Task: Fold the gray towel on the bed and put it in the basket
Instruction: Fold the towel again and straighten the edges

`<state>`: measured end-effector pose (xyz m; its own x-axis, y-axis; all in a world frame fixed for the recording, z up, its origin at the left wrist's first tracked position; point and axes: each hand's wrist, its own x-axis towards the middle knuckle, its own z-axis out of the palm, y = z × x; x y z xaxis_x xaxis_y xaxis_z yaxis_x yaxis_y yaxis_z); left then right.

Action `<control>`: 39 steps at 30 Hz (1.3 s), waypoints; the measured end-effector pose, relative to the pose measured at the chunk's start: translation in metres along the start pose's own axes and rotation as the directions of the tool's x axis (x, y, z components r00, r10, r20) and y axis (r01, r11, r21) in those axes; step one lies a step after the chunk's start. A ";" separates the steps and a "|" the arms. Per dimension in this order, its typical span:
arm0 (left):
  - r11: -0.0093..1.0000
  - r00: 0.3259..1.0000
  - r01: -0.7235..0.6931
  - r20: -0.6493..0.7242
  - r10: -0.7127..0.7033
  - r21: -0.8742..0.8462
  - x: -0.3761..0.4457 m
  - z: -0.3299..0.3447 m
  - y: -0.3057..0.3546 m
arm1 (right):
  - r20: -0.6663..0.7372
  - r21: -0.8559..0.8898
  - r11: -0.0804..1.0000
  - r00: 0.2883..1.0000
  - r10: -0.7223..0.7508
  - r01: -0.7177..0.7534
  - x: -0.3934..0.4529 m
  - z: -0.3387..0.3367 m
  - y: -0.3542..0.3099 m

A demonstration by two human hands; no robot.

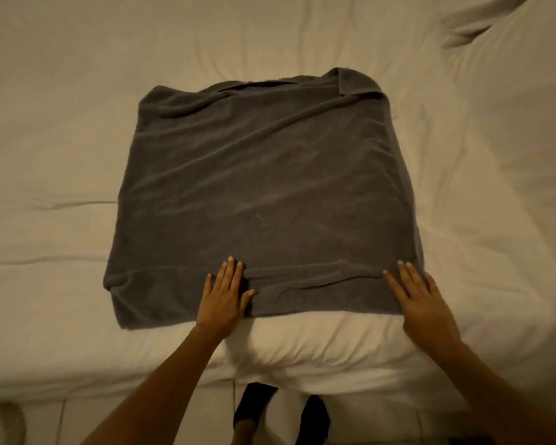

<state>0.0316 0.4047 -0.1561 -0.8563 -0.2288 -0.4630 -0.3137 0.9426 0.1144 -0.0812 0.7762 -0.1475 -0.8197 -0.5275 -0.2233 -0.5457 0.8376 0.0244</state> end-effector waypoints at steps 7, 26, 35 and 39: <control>0.994 0.994 0.105 -0.008 -0.105 0.005 -0.032 0.007 -0.062 | 0.211 -0.061 0.997 0.977 -0.031 0.045 -0.006 0.011 0.003; 0.991 0.971 0.113 -0.222 -0.094 0.077 -0.046 0.017 -0.191 | 0.031 -0.200 0.979 0.998 0.054 -0.047 0.021 0.041 -0.006; 0.996 0.936 0.086 -0.342 -0.079 0.004 -0.041 0.013 -0.173 | -0.023 -0.205 0.973 0.995 0.100 -0.102 0.021 0.034 -0.024; 0.958 0.896 0.286 -0.347 -0.277 -0.028 -0.049 0.014 -0.198 | -0.061 -0.224 0.968 0.993 0.105 -0.117 0.022 0.033 -0.014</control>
<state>0.1413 0.2324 -0.1680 -0.8225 -0.5507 -0.1420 -0.5566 0.8308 0.0020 -0.0853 0.7577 -0.1852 -0.8818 -0.4440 -0.1593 -0.4714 0.8403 0.2676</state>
